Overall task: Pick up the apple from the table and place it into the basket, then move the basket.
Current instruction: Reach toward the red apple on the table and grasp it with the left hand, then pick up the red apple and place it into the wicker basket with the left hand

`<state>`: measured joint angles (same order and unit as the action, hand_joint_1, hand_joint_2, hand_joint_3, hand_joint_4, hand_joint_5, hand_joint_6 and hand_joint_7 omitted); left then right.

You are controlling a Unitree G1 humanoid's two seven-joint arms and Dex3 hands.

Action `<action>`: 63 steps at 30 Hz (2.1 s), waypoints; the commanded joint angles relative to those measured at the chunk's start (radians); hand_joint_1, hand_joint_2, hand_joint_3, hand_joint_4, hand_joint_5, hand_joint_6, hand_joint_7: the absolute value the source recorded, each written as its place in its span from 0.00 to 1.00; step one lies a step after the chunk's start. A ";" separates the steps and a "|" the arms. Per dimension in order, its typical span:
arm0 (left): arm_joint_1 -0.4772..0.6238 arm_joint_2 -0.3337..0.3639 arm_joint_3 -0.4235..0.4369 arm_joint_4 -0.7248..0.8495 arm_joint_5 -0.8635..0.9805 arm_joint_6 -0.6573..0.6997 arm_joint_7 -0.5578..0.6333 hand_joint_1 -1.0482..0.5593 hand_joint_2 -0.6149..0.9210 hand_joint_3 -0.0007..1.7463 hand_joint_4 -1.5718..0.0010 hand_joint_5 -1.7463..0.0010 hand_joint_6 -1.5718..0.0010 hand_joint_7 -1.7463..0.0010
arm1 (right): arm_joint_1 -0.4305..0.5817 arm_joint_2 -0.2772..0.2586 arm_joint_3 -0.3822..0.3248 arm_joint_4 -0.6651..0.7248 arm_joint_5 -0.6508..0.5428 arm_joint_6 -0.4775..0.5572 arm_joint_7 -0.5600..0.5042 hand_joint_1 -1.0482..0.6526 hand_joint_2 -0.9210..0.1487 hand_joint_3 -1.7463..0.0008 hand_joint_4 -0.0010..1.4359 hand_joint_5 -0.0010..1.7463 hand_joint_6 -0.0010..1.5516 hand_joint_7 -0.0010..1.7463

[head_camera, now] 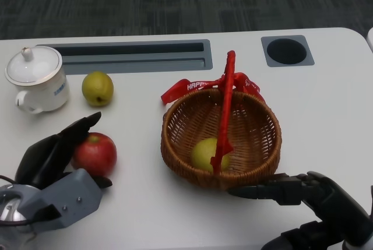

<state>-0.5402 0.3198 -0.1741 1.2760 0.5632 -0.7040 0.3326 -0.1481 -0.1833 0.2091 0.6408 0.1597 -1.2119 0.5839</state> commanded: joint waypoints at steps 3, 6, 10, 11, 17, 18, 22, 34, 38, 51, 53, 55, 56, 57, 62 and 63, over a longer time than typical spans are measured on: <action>0.022 -0.021 -0.006 0.039 -0.059 0.045 -0.088 0.27 0.85 0.00 0.73 0.99 0.74 0.99 | 0.017 -0.019 -0.010 -0.028 0.023 -0.007 -0.005 0.44 0.10 1.00 0.60 0.01 0.49 0.00; 0.039 -0.040 0.021 0.030 -0.130 0.009 -0.139 0.32 0.85 0.00 0.65 0.97 0.69 0.98 | 0.019 -0.022 -0.009 -0.030 0.027 -0.005 -0.002 0.44 0.10 1.00 0.61 0.01 0.49 0.01; 0.062 -0.082 0.089 0.013 -0.251 -0.052 -0.193 0.46 0.89 0.01 0.43 0.96 0.50 0.96 | 0.020 -0.022 -0.008 -0.032 0.029 -0.002 -0.001 0.44 0.10 1.00 0.61 0.00 0.50 0.01; 0.068 -0.094 0.110 0.007 -0.284 -0.069 -0.207 0.50 0.91 0.01 0.36 0.95 0.45 0.96 | 0.019 -0.022 -0.008 -0.030 0.030 -0.002 0.000 0.44 0.10 1.00 0.61 0.00 0.50 0.00; 0.085 -0.153 0.229 -0.052 -0.472 -0.123 -0.333 0.55 0.95 0.01 0.23 0.96 0.32 0.97 | 0.012 -0.020 -0.008 -0.024 0.023 -0.002 0.000 0.43 0.09 1.00 0.62 0.00 0.50 0.00; 0.089 -0.161 0.245 -0.068 -0.496 -0.130 -0.347 0.56 0.95 0.00 0.23 0.96 0.32 0.98 | 0.011 -0.020 -0.007 -0.024 0.024 -0.002 0.000 0.43 0.09 1.00 0.62 0.00 0.50 0.00; 0.100 -0.184 0.287 -0.123 -0.552 -0.160 -0.368 0.56 0.96 0.00 0.25 0.97 0.33 0.99 | 0.004 -0.018 -0.005 -0.019 0.025 0.000 0.003 0.43 0.08 1.00 0.62 0.00 0.50 0.00; 0.117 -0.200 0.283 -0.219 -0.507 -0.259 -0.283 0.56 0.95 0.00 0.22 0.98 0.32 1.00 | 0.002 -0.013 -0.003 -0.018 0.032 -0.001 0.005 0.43 0.07 1.00 0.63 0.00 0.51 0.00; 0.137 -0.218 0.266 -0.344 -0.508 -0.293 -0.301 0.57 0.94 0.00 0.22 0.98 0.32 0.99 | 0.001 -0.010 -0.001 -0.015 0.026 -0.002 0.005 0.42 0.06 1.00 0.62 0.00 0.51 0.00; 0.100 -0.276 0.175 -0.591 -0.514 -0.203 -0.373 0.60 0.94 0.00 0.21 0.99 0.30 0.99 | 0.015 -0.002 0.000 -0.031 0.006 0.025 -0.004 0.40 0.02 1.00 0.62 0.00 0.50 0.00; 0.088 -0.291 0.164 -0.595 -0.520 -0.181 -0.386 0.62 0.93 0.00 0.21 0.99 0.30 0.99 | 0.016 -0.002 -0.001 -0.031 0.005 0.024 -0.004 0.40 0.02 1.00 0.62 0.00 0.50 0.00; 0.075 -0.305 0.154 -0.590 -0.514 -0.160 -0.390 0.64 0.93 0.00 0.21 0.99 0.29 0.99 | 0.017 -0.001 -0.001 -0.031 0.005 0.024 -0.005 0.40 0.02 1.00 0.62 0.00 0.50 0.00; 0.068 -0.310 0.150 -0.581 -0.508 -0.153 -0.390 0.65 0.93 0.00 0.21 0.99 0.29 0.99 | 0.018 -0.001 -0.001 -0.032 0.004 0.024 -0.005 0.40 0.02 1.00 0.62 0.00 0.50 0.00; 0.060 -0.315 0.146 -0.568 -0.502 -0.149 -0.390 0.66 0.93 0.00 0.21 0.99 0.29 0.99 | 0.019 -0.001 -0.001 -0.033 0.004 0.025 -0.006 0.40 0.01 1.00 0.62 0.00 0.50 0.00; 0.017 -0.332 0.132 -0.463 -0.493 -0.149 -0.399 0.66 0.93 0.00 0.23 1.00 0.30 1.00 | 0.032 0.001 -0.001 -0.048 -0.005 0.034 -0.012 0.40 0.01 1.00 0.62 0.00 0.51 0.00; 0.009 -0.335 0.132 -0.441 -0.497 -0.147 -0.405 0.66 0.93 0.00 0.23 1.00 0.31 1.00 | 0.035 0.001 -0.002 -0.051 -0.007 0.036 -0.013 0.40 0.01 1.00 0.62 0.00 0.51 0.00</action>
<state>-0.5107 -0.0179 -0.0454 0.8104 0.0706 -0.8511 -0.0617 -0.1251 -0.1739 0.2129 0.6076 0.1563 -1.1833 0.5811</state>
